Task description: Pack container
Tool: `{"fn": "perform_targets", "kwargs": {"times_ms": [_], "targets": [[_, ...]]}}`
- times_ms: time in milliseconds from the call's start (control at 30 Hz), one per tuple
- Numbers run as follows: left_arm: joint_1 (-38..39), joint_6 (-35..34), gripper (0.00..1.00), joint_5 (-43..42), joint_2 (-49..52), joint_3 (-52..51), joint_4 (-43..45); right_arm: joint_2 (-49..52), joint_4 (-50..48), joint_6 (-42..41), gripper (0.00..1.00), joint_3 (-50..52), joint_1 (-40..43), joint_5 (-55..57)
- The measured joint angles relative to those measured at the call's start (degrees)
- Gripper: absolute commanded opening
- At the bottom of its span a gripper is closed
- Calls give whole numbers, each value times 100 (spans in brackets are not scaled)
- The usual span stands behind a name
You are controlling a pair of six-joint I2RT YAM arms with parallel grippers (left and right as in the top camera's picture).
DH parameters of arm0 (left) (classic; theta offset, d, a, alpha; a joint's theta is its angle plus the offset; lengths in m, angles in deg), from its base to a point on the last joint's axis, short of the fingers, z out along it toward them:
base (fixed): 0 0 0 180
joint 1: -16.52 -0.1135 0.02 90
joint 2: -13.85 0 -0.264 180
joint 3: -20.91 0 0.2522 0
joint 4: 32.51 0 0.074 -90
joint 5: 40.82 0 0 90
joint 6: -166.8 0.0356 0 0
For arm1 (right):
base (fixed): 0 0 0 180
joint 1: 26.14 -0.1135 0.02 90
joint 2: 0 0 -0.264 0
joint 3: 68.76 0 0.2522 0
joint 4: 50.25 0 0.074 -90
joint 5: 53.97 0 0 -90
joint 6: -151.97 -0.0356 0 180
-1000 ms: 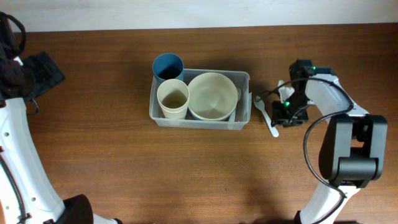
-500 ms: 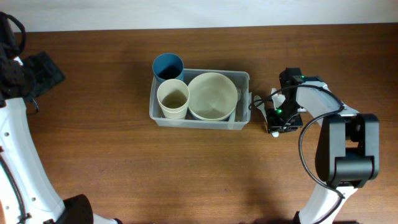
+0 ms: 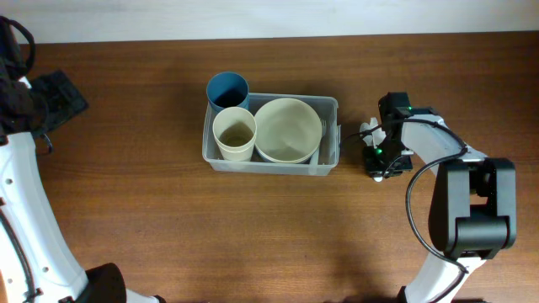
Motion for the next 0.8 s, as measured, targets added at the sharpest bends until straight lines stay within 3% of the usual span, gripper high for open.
{"fn": "perform_targets", "kwargs": {"times_ms": [200,800], "targets": [[0,2,100,0,0,0,0,-4,-116,-118,15,4,0,66],[0,0,100,0,0,0,0,35,-66,-411,11,-116,0,105]]}}
